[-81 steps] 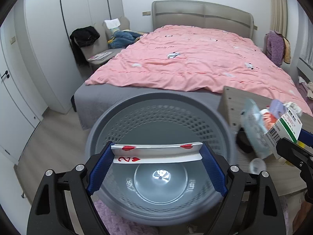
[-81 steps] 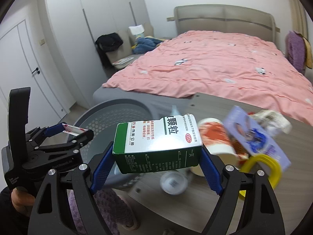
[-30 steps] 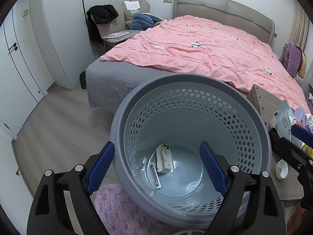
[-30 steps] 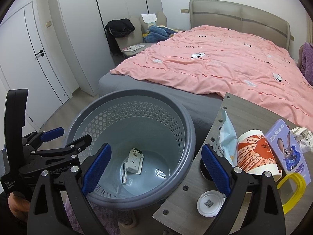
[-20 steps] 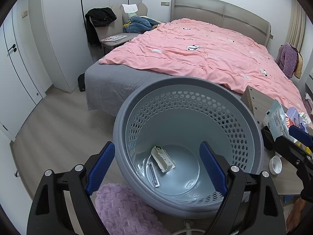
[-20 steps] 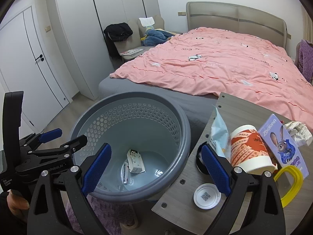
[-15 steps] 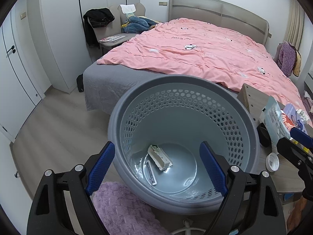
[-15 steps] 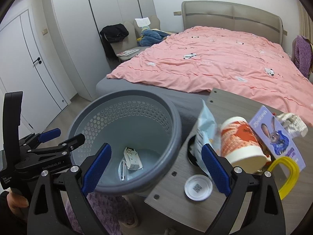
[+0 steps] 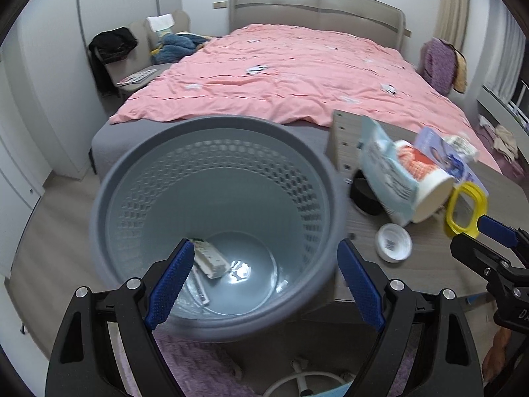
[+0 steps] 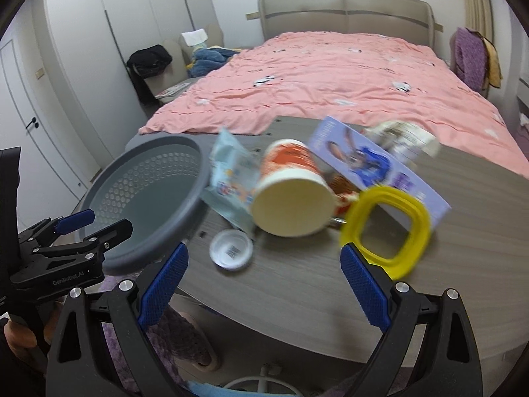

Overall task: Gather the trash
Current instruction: 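Move the left gripper to the white bottle cap and close on it, then grasp the yellow square lid with the right gripper while the left gripper holds the cap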

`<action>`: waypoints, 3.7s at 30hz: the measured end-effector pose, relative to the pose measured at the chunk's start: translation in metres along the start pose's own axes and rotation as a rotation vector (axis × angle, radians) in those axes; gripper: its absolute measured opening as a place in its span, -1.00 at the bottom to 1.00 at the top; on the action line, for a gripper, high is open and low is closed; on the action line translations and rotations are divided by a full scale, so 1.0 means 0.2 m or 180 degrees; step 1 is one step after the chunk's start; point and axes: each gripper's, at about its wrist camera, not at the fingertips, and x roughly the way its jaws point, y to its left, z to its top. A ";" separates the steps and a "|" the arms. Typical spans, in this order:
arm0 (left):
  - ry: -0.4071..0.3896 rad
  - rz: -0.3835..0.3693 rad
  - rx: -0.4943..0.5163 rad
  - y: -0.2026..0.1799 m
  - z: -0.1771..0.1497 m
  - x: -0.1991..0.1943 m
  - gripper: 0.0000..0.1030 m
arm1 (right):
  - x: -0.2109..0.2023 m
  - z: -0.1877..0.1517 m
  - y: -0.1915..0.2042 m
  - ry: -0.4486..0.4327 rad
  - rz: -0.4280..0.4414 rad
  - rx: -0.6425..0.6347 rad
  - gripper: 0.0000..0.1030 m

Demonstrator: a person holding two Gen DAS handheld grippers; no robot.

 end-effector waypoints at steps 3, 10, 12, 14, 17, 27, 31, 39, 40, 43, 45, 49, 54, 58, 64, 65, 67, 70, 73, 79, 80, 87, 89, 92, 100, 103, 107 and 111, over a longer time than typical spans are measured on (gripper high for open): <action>0.0042 -0.0099 0.0104 -0.10 -0.01 0.02 0.64 | -0.04 -0.05 -0.08 0.0001 -0.0112 0.0069 0.78; 0.0155 -0.0213 0.0332 -0.33 -0.04 0.09 0.64 | -0.10 -0.16 -0.26 0.0004 -0.0221 0.0251 0.78; 0.0186 -0.0204 0.0362 -0.36 -0.05 0.10 0.64 | -0.11 -0.18 -0.30 -0.0007 -0.0211 0.0309 0.78; 0.0169 -0.0137 0.0413 -0.41 -0.05 0.12 0.64 | -0.13 -0.20 -0.34 -0.0030 -0.0199 0.0361 0.78; 0.0181 -0.0104 0.0450 -0.46 -0.05 0.13 0.64 | -0.16 -0.22 -0.38 -0.0079 -0.0187 0.0406 0.78; 0.0249 -0.0056 0.0444 -0.57 -0.06 0.21 0.63 | -0.20 -0.25 -0.47 -0.0190 -0.0068 0.0581 0.78; 0.0257 -0.0049 0.0406 -0.58 -0.05 0.24 0.63 | -0.22 -0.26 -0.48 -0.0232 -0.0049 0.0603 0.78; 0.0235 -0.0135 0.0330 -0.58 -0.04 0.28 0.27 | -0.23 -0.28 -0.52 -0.0258 -0.0051 0.0685 0.78; 0.0225 -0.0147 0.0339 -0.58 -0.04 0.27 0.23 | -0.23 -0.29 -0.53 -0.0260 -0.0051 0.0691 0.78; 0.0199 -0.0181 0.0386 -0.59 -0.05 0.26 -0.04 | -0.23 -0.28 -0.52 -0.0263 -0.0054 0.0698 0.78; 0.0189 -0.0195 0.0410 -0.60 -0.06 0.25 -0.23 | -0.22 -0.28 -0.52 -0.0259 -0.0055 0.0693 0.78; 0.0210 -0.0235 0.0439 -0.59 -0.07 0.23 -0.23 | -0.21 -0.29 -0.50 -0.0241 -0.0070 0.0676 0.78; 0.0119 -0.0221 0.0505 -0.59 -0.09 0.17 -0.23 | -0.19 -0.26 -0.49 -0.0228 -0.0107 0.0672 0.78; 0.0014 -0.0254 0.0527 -0.58 -0.09 0.10 -0.23 | -0.15 -0.23 -0.45 -0.0217 -0.0157 0.0662 0.78; -0.0150 -0.0251 0.0583 -0.55 -0.09 0.04 -0.23 | -0.05 -0.16 -0.36 -0.0192 -0.0358 0.0649 0.78; -0.0167 -0.0250 0.0590 -0.54 -0.09 0.03 -0.23 | -0.04 -0.15 -0.35 -0.0187 -0.0394 0.0654 0.78; -0.0229 -0.0235 0.0613 -0.53 -0.09 0.01 -0.23 | 0.00 -0.12 -0.33 -0.0183 -0.0472 0.0667 0.78; -0.0288 -0.0248 0.0621 -0.50 -0.09 -0.01 -0.23 | 0.04 -0.10 -0.31 -0.0192 -0.0598 0.0696 0.85; -0.0308 -0.0284 0.0585 -0.46 -0.08 -0.01 -0.23 | 0.08 -0.07 -0.31 -0.0167 -0.0691 0.0747 0.85; -0.0299 -0.0334 0.0462 -0.39 -0.08 0.00 -0.23 | 0.15 -0.03 -0.32 -0.0080 -0.0856 0.0853 0.85; -0.0296 -0.0337 0.0447 -0.38 -0.08 0.00 -0.23 | 0.17 -0.02 -0.32 -0.0066 -0.0882 0.0854 0.85; -0.0274 -0.0367 0.0364 -0.31 -0.08 0.02 -0.23 | 0.23 0.00 -0.31 0.0005 -0.1103 0.0846 0.84; -0.0269 -0.0377 0.0347 -0.30 -0.07 0.02 -0.23 | 0.24 0.00 -0.32 0.0011 -0.1119 0.0840 0.79; -0.0258 -0.0380 0.0330 -0.29 -0.07 0.02 -0.23 | 0.25 0.00 -0.32 0.0039 -0.1096 0.0838 0.52; -0.0239 -0.0366 0.0277 -0.28 -0.06 0.02 -0.23 | 0.20 -0.04 -0.32 0.0014 -0.0971 0.0806 0.30; -0.0235 -0.0360 0.0264 -0.27 -0.06 0.01 -0.23 | 0.17 -0.07 -0.31 0.0001 -0.0940 0.0753 0.30; -0.0233 -0.0338 0.0227 -0.25 -0.05 0.01 -0.23 | 0.10 -0.10 -0.31 -0.0011 -0.0893 0.0725 0.30; -0.0254 -0.0272 0.0161 -0.20 -0.03 -0.01 -0.23 | 0.02 -0.12 -0.27 -0.0031 -0.0805 0.0658 0.30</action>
